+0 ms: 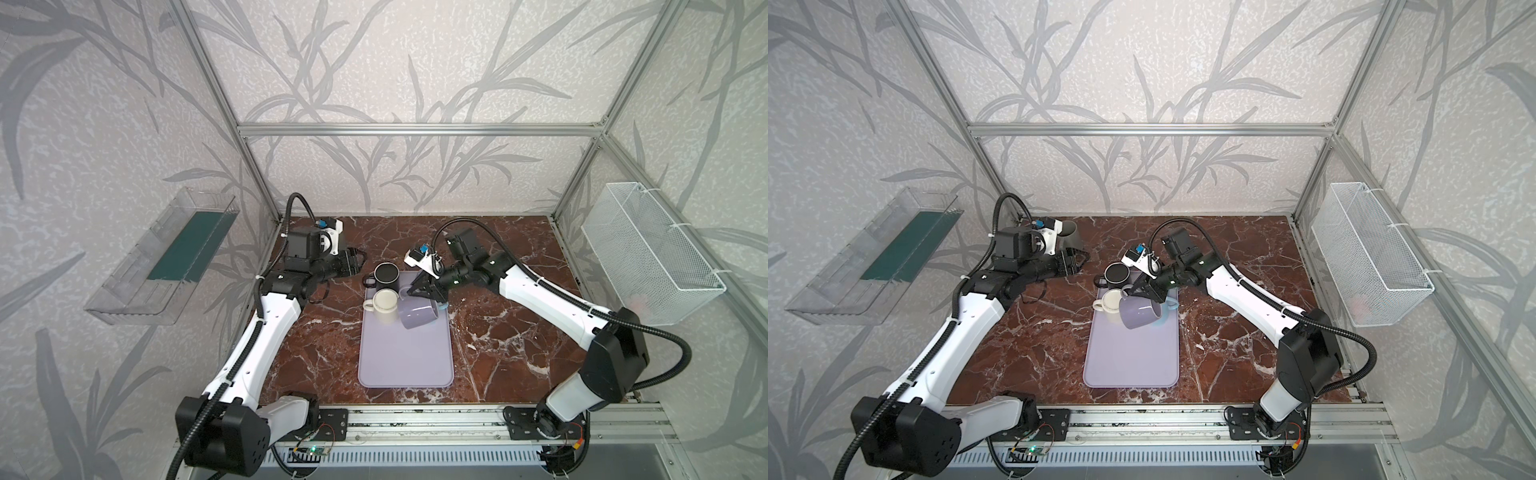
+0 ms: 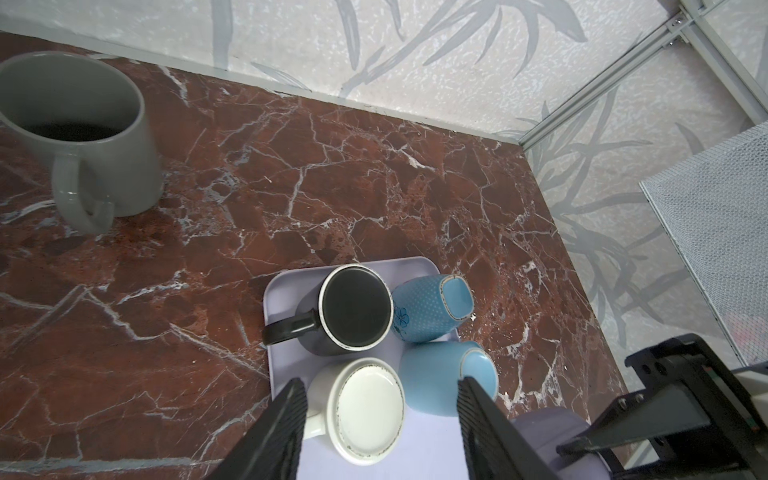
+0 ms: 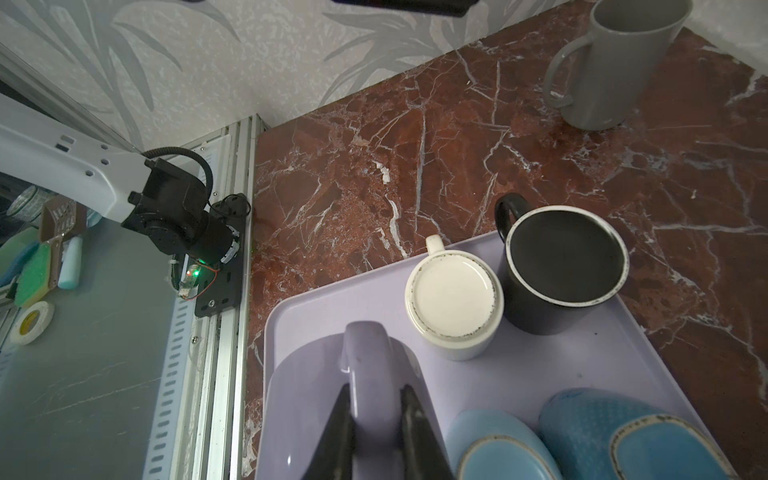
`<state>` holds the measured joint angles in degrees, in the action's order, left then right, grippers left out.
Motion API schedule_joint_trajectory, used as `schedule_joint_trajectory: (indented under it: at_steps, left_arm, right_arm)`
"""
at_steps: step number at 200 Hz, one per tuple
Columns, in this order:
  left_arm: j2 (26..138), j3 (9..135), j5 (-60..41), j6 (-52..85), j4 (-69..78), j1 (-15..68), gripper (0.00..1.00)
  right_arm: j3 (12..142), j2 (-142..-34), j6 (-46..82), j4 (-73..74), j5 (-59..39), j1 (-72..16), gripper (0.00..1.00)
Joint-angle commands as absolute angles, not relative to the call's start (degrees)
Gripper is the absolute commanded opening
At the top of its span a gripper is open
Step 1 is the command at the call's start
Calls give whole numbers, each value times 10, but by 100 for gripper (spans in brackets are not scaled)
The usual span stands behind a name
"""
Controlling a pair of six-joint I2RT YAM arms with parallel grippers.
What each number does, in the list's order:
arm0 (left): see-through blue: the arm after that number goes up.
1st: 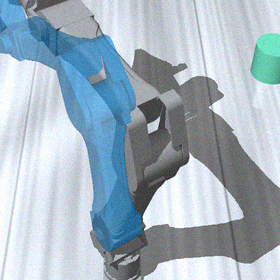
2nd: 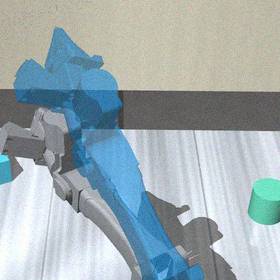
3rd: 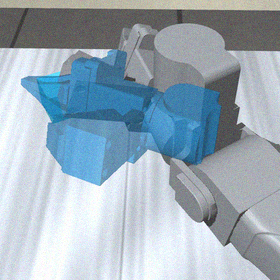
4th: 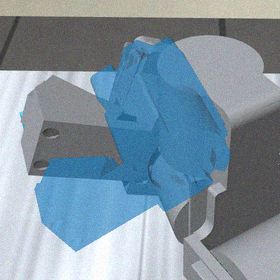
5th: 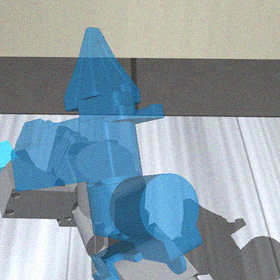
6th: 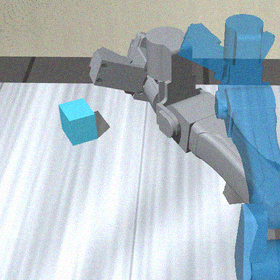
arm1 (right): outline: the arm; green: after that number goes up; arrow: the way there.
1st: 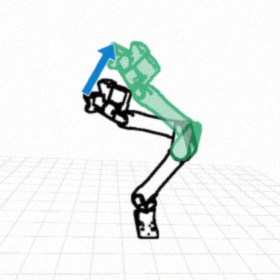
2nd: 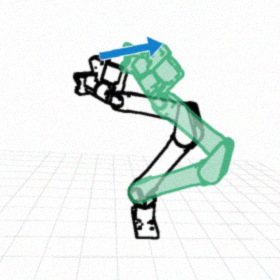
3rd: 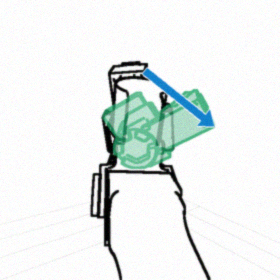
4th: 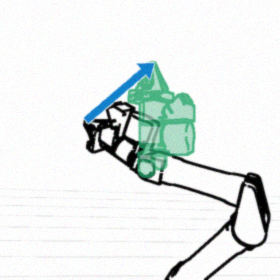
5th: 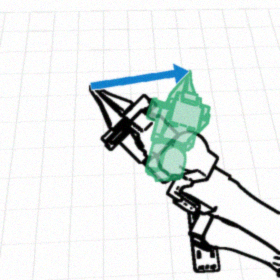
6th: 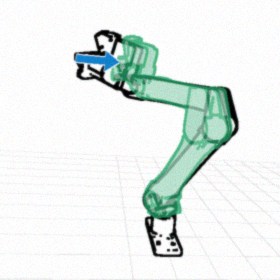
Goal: Turn the mug right side up
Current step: 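Carry the lavender mug toward the left gripper while the left gripper approaches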
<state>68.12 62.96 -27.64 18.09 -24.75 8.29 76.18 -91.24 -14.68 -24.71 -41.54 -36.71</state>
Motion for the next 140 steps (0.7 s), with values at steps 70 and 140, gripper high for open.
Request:
schedule_joint_trajectory:
  at_steps: [70, 140]
  left_arm:
    - [660, 655, -308, 209, -234, 109, 61]
    - [658, 666, -342, 254, -232, 120, 61]
  right_arm:
    - [725, -838, -92, -138, -470, -355, 0]
    - [716, -816, -96, -120, -422, -355, 0]
